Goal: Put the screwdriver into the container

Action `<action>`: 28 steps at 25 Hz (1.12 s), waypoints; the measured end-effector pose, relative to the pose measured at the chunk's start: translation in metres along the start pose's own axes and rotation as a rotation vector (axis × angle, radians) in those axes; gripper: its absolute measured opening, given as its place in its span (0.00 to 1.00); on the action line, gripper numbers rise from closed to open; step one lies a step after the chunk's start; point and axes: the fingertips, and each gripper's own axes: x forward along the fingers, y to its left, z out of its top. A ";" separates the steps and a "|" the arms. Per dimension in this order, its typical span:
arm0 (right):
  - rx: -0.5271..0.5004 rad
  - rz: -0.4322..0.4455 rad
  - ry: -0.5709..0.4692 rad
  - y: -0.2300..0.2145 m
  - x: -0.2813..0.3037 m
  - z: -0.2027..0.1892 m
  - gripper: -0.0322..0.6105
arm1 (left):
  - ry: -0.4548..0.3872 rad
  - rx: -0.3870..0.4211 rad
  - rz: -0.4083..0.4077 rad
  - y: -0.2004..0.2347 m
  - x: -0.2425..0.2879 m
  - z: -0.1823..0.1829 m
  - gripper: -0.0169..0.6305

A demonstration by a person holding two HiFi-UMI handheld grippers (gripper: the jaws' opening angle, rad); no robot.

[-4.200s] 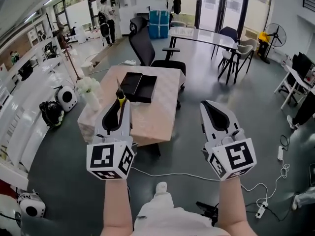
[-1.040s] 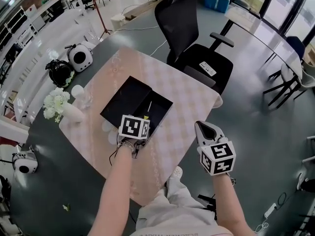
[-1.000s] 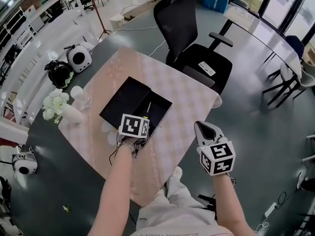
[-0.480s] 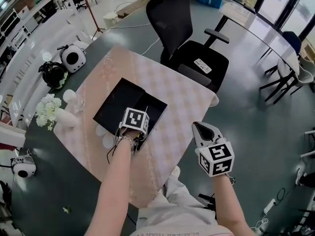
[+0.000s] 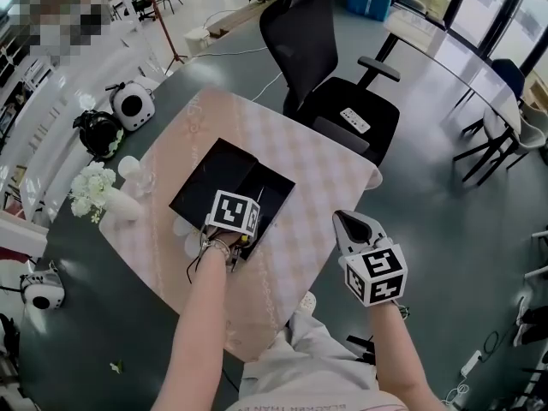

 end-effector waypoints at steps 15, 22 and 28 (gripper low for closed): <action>-0.068 -0.022 -0.199 0.020 -0.046 0.084 0.06 | -0.711 -0.105 -0.022 -0.011 -0.210 0.049 0.36; -0.123 -0.006 -0.358 0.038 -0.081 0.151 0.06 | -1.025 0.040 0.108 -0.028 -0.314 0.063 0.07; -0.199 -0.001 -0.498 0.056 -0.116 0.204 0.06 | -1.225 0.211 0.258 -0.051 -0.396 0.072 0.04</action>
